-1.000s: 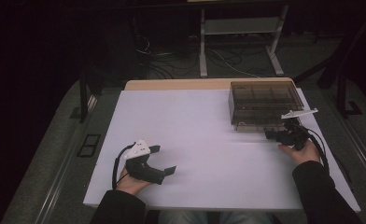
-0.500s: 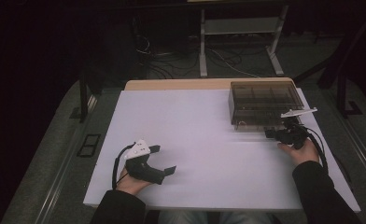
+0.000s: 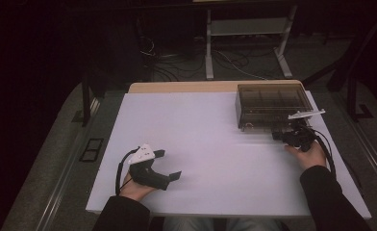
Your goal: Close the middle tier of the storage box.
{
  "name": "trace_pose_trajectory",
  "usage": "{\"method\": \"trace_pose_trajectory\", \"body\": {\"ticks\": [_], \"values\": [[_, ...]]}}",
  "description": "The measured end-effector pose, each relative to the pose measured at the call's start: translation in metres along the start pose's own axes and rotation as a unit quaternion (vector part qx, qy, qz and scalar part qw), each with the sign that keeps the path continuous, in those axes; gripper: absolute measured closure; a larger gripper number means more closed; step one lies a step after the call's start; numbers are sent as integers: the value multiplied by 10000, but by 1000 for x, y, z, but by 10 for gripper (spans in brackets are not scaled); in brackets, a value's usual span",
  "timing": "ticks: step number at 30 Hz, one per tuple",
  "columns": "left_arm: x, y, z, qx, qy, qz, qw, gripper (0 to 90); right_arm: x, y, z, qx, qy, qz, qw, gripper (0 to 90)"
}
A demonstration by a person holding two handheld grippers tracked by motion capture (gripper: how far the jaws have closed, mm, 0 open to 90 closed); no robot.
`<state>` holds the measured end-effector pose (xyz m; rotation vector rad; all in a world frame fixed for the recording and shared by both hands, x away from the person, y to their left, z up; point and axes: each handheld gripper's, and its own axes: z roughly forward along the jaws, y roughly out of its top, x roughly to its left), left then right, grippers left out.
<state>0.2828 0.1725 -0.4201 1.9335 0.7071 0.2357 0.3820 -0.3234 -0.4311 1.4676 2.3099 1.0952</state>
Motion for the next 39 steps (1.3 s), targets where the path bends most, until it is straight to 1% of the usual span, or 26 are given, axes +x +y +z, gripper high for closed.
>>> {"method": "trace_pose_trajectory", "body": {"ticks": [8, 25, 38, 39], "values": [[0, 0, 0, 4, 3, 4, 10000, 0, -2, 2, 3, -57, -31, 46, 10000, 886], [0, 0, 0, 12, 15, 6, 10000, 0, -5, 3, 4, -160, -128, 150, 9997, 886], [0, 0, 1, 25, 17, 20, 10000, 0, -6, 8, 8, -164, -182, 211, 9995, 886], [0, 0, 1, 26, 17, 22, 10000, 0, -6, 8, 8, -158, -180, 187, 9995, 887]]}}
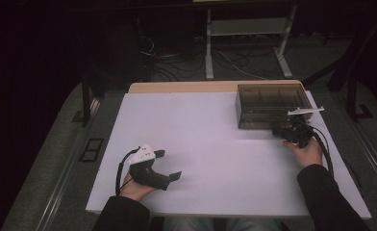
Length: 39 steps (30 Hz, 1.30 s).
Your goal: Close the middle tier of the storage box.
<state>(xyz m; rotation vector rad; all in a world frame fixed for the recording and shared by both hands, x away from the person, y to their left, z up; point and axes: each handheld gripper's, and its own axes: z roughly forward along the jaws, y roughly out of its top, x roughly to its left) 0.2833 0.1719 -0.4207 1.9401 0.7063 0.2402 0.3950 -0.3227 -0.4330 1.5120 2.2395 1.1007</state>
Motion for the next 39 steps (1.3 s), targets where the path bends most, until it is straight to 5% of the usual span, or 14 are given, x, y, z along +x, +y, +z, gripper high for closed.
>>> {"method": "trace_pose_trajectory", "body": {"ticks": [39], "values": [[0, -1, 2, 46, 22, 21, 10000, 0, -8, 12, 9, -271, -188, 119, 9994, 887]]}}
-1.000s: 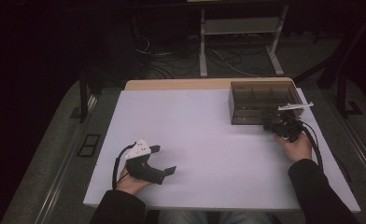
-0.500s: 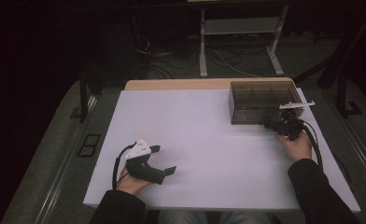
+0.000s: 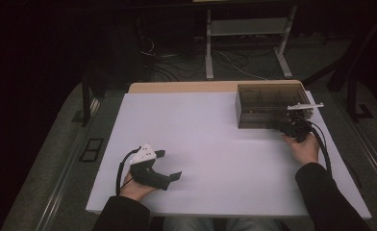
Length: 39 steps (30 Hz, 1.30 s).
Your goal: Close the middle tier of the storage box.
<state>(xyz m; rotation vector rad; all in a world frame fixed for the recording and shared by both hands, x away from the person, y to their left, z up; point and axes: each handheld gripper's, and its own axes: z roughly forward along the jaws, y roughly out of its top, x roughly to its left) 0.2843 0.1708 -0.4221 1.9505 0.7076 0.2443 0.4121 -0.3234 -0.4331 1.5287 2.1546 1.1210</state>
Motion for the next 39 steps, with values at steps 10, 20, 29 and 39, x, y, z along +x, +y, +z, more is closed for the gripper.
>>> {"method": "trace_pose_trajectory", "body": {"ticks": [10, 20, 29, 39], "values": [[0, 0, -1, -5, -11, 21, 10000, 0, 6, -1, 1, -13, 79, 8, 10000, 863], [-2, 1, -1, -5, -33, 26, 10000, 0, 15, -2, -3, 39, 253, -30, 9997, 763], [-2, 1, -2, -53, -33, 6, 10000, 0, 22, -7, -12, 203, 404, -49, 9990, 591], [-2, 1, -3, -76, -14, -30, 10000, 0, 31, -10, -26, 108, 496, -135, 9986, 358]]}}
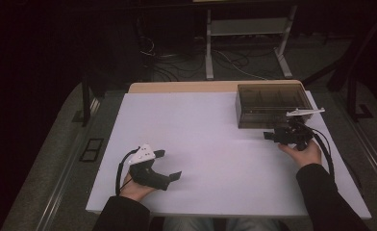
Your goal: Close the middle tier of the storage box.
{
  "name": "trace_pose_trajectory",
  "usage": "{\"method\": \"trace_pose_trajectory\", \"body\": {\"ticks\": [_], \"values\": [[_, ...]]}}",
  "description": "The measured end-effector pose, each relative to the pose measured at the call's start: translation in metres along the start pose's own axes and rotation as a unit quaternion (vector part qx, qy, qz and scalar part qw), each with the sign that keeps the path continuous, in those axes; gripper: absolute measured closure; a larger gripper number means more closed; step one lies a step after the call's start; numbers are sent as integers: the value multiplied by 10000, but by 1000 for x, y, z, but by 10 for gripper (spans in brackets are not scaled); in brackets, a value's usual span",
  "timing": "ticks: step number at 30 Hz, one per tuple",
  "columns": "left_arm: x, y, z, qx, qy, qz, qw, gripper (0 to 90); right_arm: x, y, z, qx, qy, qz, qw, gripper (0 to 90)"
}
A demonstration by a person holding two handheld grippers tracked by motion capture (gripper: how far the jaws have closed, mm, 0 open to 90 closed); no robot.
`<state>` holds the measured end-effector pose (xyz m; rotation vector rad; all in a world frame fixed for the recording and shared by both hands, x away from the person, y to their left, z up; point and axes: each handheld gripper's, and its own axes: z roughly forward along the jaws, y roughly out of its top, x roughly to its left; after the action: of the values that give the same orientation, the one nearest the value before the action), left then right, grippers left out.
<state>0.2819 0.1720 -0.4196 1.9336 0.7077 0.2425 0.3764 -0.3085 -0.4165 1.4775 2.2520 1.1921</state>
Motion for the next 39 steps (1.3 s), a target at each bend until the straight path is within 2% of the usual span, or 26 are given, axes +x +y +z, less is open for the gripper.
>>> {"method": "trace_pose_trajectory", "body": {"ticks": [5, 8, 10, 16, 17, 18, 21, 30, 39], "values": [[0, 0, 0, -18, 18, -1, 10000, 0, 7, -1, -7, -112, 171, -83, 9998, 188], [1, 0, 0, -19, 21, -1, 10000, 0, 12, -3, -10, -152, 252, -167, 9994, 182], [1, 0, -1, -22, 26, -6, 10000, 0, 16, -4, -11, -151, 312, -178, 9992, 105], [1, 0, -1, -33, 43, -16, 10000, 0, 26, -10, -19, -209, 541, -170, 9982, 99], [1, 0, -1, -42, 48, -35, 10000, 0, 27, -11, -20, -226, 554, -189, 9980, 5], [1, 0, -1, -43, 48, -38, 10000, 0, 29, -12, -21, -182, 482, -159, 9985, 0], [2, 0, -1, -50, 52, -49, 10000, 0, 34, -15, -25, -176, 458, -209, 9986, 0], [3, 0, -1, -44, 59, -49, 10000, 0, 47, -24, -37, -238, 570, -255, 9978, 0], [3, 0, -1, -42, 57, -52, 10000, 0, 52, -33, -44, -342, 600, -291, 9972, 0]]}}
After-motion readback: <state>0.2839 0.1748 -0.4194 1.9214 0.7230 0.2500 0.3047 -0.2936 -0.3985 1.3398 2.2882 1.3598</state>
